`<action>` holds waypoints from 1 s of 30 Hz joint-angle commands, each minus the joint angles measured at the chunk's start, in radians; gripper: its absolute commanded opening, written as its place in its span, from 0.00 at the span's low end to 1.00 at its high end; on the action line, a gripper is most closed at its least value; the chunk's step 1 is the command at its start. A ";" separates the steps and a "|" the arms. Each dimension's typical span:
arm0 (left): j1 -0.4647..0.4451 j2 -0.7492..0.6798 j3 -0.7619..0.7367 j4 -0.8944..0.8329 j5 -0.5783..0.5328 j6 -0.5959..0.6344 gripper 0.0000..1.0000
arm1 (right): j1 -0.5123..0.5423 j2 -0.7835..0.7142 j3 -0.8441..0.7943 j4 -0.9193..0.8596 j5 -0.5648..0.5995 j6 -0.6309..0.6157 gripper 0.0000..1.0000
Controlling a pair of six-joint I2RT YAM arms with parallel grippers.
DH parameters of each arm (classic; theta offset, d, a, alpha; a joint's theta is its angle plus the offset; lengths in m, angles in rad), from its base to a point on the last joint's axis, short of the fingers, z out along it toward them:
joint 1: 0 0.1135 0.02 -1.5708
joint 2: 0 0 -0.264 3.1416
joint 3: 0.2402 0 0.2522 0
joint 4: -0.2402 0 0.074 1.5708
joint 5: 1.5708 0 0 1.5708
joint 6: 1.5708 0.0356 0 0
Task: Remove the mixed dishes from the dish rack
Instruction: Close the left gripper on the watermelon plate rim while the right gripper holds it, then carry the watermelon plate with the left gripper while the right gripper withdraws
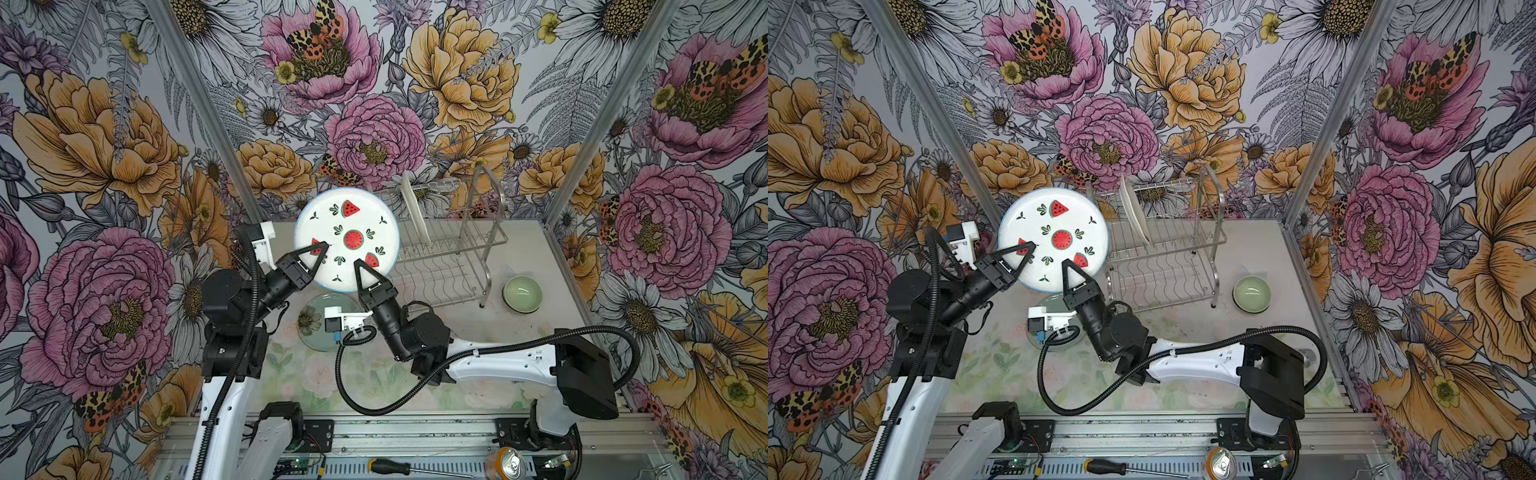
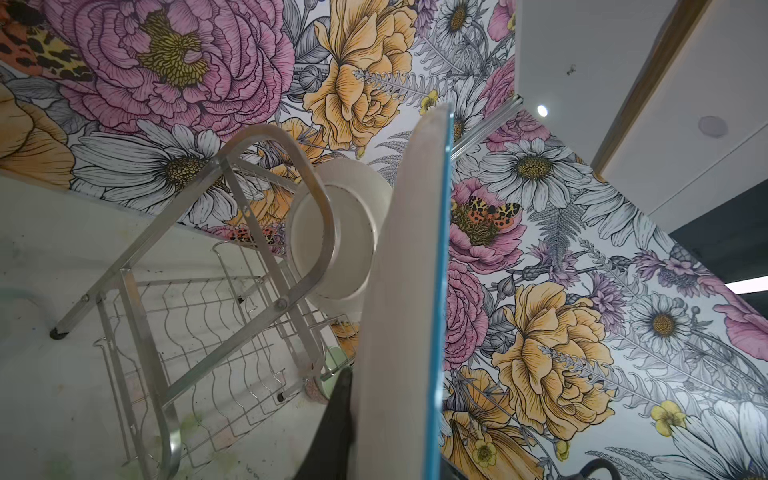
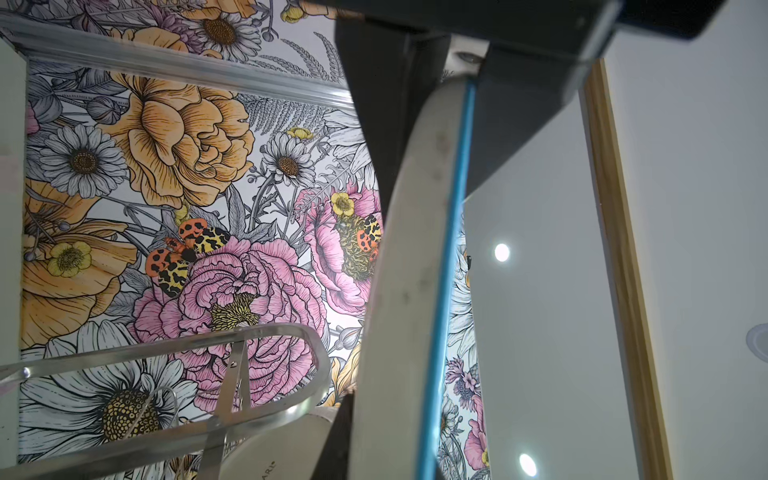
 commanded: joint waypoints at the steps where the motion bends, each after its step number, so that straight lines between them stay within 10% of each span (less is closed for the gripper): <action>1: 0.006 -0.008 0.017 0.061 0.035 0.096 0.00 | 0.008 -0.034 0.028 0.118 -0.023 0.070 0.00; 30: 0.109 -0.023 0.035 0.125 0.024 0.045 0.00 | -0.025 -0.227 0.092 -0.190 0.162 0.561 0.84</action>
